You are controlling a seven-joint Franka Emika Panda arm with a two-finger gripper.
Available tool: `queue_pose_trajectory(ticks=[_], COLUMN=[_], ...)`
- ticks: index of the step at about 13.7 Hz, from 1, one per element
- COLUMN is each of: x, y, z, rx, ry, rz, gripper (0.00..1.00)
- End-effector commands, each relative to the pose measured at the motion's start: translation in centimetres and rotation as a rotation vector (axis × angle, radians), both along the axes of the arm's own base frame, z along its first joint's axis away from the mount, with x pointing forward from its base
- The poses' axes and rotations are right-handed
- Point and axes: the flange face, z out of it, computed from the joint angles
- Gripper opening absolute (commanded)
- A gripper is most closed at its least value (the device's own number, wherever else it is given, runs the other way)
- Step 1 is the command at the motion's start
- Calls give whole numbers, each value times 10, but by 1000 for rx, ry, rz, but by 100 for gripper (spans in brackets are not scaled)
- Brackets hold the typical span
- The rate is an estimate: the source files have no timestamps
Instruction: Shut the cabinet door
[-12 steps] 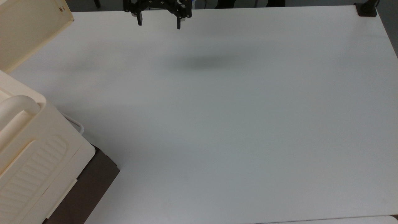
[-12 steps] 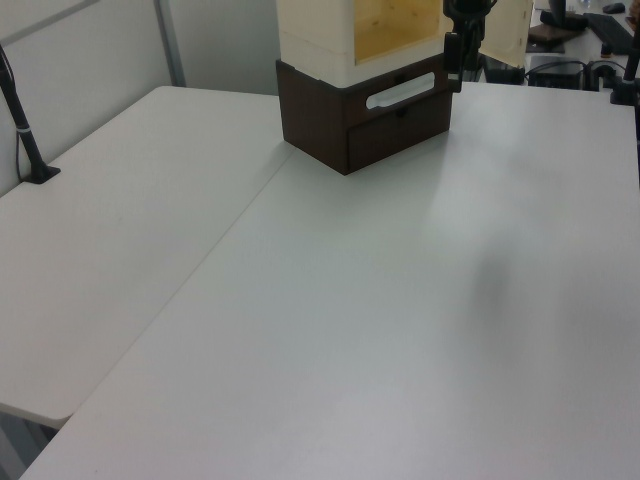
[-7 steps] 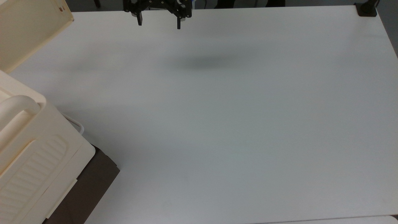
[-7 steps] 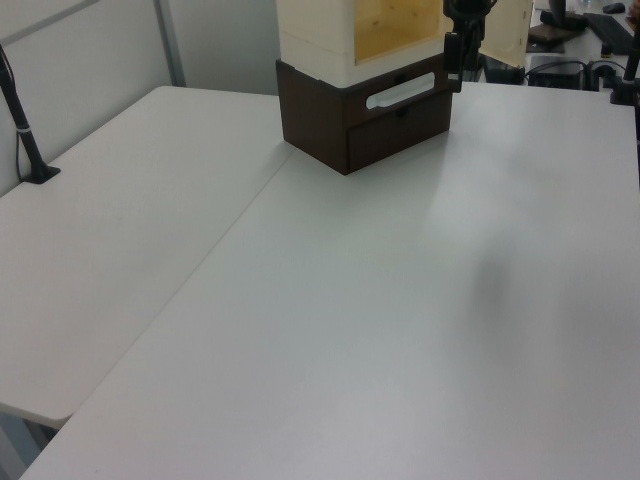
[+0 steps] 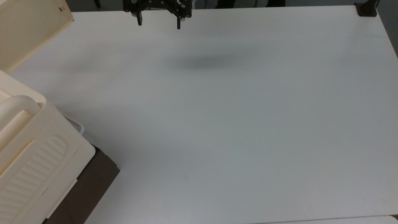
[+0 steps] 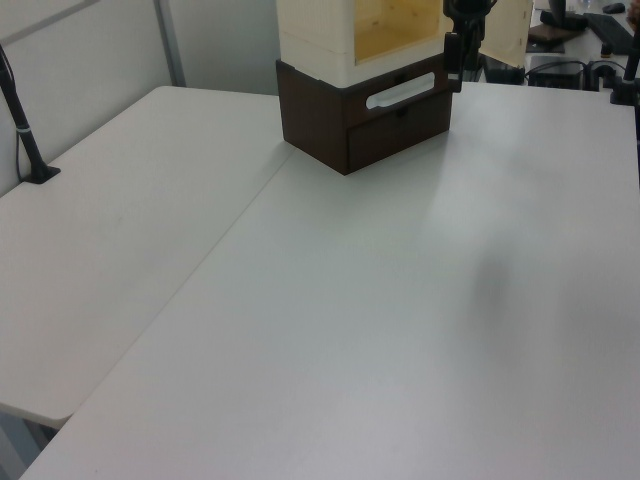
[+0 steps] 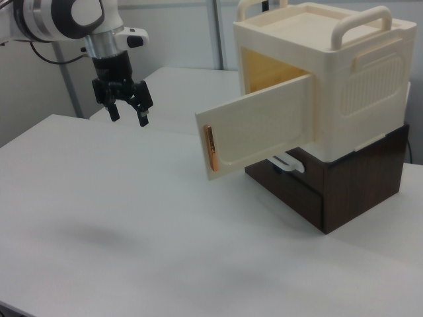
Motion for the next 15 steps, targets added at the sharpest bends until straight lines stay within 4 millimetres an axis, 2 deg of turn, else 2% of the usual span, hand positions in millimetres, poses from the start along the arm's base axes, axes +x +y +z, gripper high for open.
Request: queue_pose_trajectory(ticks=[1, 2, 3, 4, 6, 7, 15], x=[-7, -8, -8, -8, -10, -10, -10], y=[-2, -1, -2, -3, -4, -5, -8], z=[1, 0, 0, 2, 0, 0, 8], rx=[6, 6, 6, 7, 10, 13, 16], ry=[22, 25, 26, 27, 42, 43, 28], rz=[2, 4, 16, 48, 69, 67, 61], gripper=[100, 99, 71, 38, 8, 0, 0])
